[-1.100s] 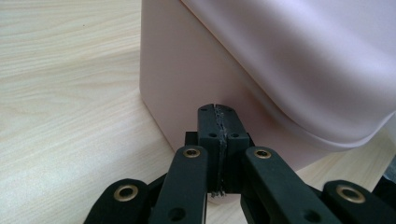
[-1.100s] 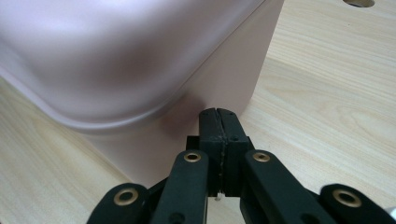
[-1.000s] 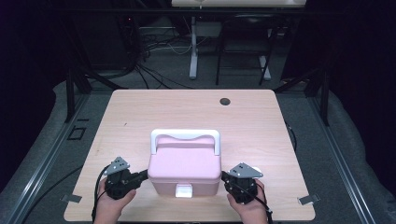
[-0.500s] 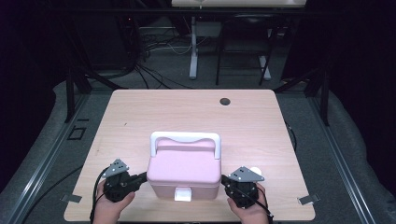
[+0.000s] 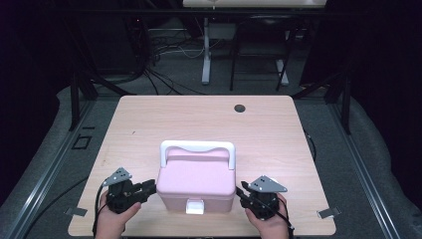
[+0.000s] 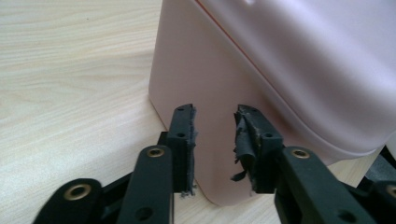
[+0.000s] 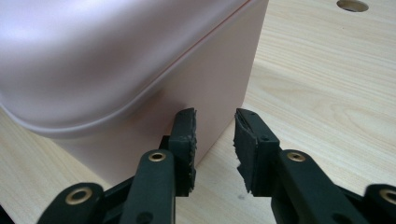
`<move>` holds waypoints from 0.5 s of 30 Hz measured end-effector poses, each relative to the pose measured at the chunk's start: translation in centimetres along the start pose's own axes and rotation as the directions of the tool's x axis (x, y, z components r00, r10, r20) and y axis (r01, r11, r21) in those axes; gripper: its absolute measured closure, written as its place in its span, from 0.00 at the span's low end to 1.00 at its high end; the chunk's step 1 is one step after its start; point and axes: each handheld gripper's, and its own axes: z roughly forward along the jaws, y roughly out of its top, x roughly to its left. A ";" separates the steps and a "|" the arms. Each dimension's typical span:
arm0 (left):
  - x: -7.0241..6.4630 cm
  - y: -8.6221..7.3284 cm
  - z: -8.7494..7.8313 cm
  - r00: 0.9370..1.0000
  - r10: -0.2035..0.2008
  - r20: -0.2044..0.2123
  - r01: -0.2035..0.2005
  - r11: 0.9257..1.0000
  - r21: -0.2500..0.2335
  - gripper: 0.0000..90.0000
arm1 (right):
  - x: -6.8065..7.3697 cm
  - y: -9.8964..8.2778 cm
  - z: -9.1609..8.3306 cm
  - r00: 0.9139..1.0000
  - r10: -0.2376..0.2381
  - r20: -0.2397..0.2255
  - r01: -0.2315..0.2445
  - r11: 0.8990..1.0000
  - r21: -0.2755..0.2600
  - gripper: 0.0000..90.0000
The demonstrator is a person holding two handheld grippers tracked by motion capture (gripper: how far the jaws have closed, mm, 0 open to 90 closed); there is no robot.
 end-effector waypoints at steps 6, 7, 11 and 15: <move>0.2 0.1 0.0 1.000 0.010 -0.004 -0.010 1.000 0.017 0.68 | -0.5 0.2 0.1 1.000 -0.006 -0.029 0.006 1.000 0.025 0.71; 0.2 0.1 0.0 1.000 0.011 0.000 -0.011 1.000 0.018 0.68 | -0.6 0.2 0.0 0.999 -0.010 -0.032 0.011 0.999 0.032 0.70; 0.2 0.3 -0.1 1.000 0.022 -0.003 -0.022 1.000 0.023 0.66 | -0.7 0.5 -0.1 0.999 -0.018 -0.036 0.020 0.999 0.041 0.68; 0.3 0.5 -0.2 1.000 0.016 0.002 -0.016 1.000 0.020 0.65 | -0.7 0.8 -0.3 0.999 -0.025 -0.038 0.027 0.999 0.046 0.66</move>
